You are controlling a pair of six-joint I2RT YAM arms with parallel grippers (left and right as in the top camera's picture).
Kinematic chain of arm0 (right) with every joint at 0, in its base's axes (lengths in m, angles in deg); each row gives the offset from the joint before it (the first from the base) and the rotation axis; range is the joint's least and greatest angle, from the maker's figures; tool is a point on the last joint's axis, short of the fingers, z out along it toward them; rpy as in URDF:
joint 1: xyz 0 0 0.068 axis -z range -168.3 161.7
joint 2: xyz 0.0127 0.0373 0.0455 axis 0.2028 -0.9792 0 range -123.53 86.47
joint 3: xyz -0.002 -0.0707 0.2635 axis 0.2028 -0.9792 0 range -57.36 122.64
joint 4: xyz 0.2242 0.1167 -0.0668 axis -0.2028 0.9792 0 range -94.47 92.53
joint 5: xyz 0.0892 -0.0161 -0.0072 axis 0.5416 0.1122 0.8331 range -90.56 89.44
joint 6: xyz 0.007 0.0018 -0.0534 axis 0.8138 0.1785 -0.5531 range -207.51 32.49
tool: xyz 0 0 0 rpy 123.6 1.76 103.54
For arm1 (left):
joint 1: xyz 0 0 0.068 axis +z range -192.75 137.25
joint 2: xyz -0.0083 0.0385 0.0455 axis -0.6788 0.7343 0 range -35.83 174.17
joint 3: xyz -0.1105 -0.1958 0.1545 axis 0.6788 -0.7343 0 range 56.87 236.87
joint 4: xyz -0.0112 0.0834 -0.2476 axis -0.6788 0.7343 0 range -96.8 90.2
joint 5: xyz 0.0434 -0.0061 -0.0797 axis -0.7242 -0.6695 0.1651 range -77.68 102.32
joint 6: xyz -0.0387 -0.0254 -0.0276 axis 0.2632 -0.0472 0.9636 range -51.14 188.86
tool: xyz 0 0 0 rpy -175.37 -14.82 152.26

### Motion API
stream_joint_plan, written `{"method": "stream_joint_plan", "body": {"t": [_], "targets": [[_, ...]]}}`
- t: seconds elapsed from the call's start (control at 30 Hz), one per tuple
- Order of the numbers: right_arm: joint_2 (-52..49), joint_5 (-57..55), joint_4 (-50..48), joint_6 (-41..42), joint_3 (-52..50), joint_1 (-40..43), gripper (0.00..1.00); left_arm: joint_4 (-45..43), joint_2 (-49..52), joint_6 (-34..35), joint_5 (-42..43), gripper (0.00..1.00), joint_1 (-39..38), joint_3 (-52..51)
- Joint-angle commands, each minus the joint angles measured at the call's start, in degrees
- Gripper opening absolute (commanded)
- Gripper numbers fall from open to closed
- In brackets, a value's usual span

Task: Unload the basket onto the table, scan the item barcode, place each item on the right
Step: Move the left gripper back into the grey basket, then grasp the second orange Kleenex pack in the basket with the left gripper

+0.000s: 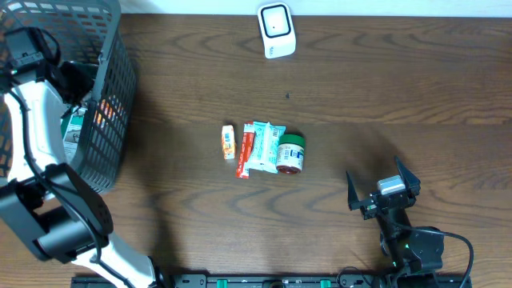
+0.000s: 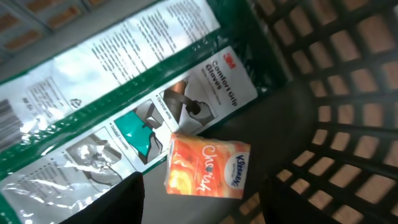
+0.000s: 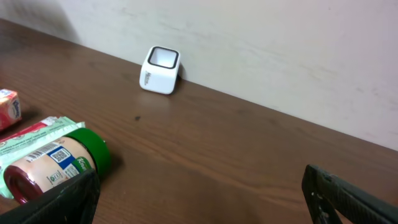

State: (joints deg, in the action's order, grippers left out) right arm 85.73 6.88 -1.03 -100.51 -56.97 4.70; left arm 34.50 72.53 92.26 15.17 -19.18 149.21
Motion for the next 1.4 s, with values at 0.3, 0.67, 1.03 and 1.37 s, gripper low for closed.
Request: {"method": "stream_joint_plan", "body": {"t": [0.3,0.67,1.03,1.37], "targets": [[0.1,-0.3,0.2,0.7,-0.1,-0.9,0.99,-1.2,9.8,0.3,0.5,0.51,0.0,-0.2],[0.1,-0.3,0.2,0.7,-0.1,-0.9,0.99,-1.1,11.6,0.3,1.0,0.07,1.4,-0.2],[0.1,-0.3,0.2,0.7,-0.1,-0.9,0.99,1.6,3.1,4.2,1.2,0.07,8.5,-0.2],[0.1,-0.3,0.2,0.7,-0.1,-0.9,0.99,3.6,-6.9,5.6,14.0,0.07,12.6,-0.2]]}}
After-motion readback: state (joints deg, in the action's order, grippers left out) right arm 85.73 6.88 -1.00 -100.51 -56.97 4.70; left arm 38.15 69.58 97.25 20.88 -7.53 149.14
